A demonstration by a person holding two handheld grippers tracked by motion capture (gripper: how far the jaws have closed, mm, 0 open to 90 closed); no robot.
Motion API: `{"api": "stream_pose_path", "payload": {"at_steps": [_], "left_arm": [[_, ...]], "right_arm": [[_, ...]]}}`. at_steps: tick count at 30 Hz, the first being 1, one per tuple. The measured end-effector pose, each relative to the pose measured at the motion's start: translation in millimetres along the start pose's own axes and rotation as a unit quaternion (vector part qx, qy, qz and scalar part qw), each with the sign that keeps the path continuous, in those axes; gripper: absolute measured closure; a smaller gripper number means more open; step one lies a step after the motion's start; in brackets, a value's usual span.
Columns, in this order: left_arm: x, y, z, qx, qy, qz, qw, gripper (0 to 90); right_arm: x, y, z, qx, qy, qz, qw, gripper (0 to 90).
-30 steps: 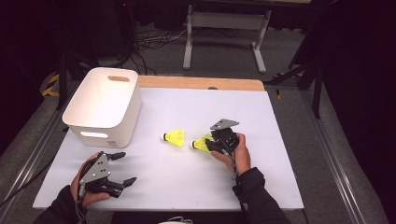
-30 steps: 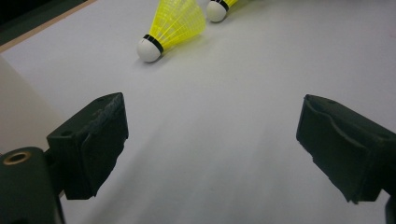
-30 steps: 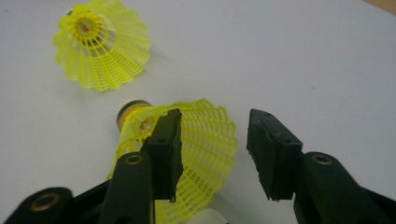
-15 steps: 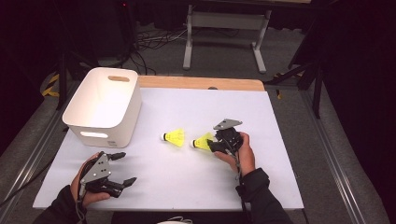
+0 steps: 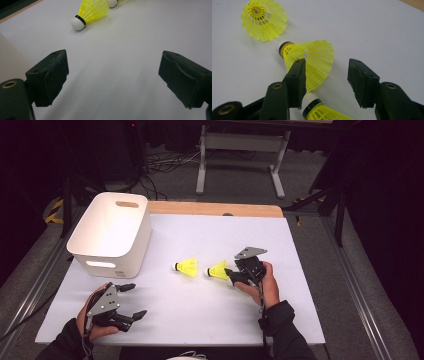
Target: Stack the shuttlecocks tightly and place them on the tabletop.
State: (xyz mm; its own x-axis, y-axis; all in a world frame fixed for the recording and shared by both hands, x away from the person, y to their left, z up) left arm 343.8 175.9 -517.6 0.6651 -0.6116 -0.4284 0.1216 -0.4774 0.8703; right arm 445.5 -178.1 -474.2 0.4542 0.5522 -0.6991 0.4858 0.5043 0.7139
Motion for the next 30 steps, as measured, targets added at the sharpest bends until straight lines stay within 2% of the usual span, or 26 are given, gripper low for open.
{"api": "stream_pose_path", "payload": {"at_steps": [3, 6, 14, 19, 24, 30], "left_arm": [[-0.3, -0.2, 0.1, 0.000, 0.000, 0.000, 1.0000, 10.2], [-0.4, 0.0, 0.5, 0.002, -0.001, -0.001, 1.0000, 10.3], [-0.8, 0.4, -0.1, 0.001, -0.002, 0.002, 1.0000, 10.3], [-0.6, 0.5, 0.8, 0.003, -0.003, 0.002, 1.0000, 10.4], [-1.6, 0.6, 0.3, 0.002, -0.002, 0.002, 1.0000, 10.4], [-2.5, 0.7, -0.5, 0.002, -0.001, 0.004, 1.0000, 10.5]], "right_arm": [[-0.9, -0.3, 1.1, 0.003, 0.004, 0.004, 1.0000, 52.7], [-0.8, -0.5, -1.4, -0.002, 0.019, 0.002, 0.9998, 54.5], [-8.9, -2.4, 2.8, 0.001, 0.018, 0.011, 0.9998, 55.9], [-9.6, -2.8, -2.5, -0.006, 0.053, 0.015, 0.9985, 56.3], [-6.6, -2.3, -13.1, -0.024, 0.077, 0.003, 0.9968, 55.1], [-3.8, -4.2, -20.4, -0.027, 0.083, -0.016, 0.9960, 54.1]]}}
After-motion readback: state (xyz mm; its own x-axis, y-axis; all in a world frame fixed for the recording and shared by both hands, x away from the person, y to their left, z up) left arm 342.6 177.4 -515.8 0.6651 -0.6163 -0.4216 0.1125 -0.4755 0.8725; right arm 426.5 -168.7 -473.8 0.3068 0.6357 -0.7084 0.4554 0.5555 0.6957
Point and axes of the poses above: each handheld gripper's, and its own axes: x roughly forward along the jaws, y roughly out of its top, z roughly to its right, the point moved 6 cm from there along x, roughly forward along the jaws, and after that the axes turned 12 degrees about y, right-handed, at the moved point
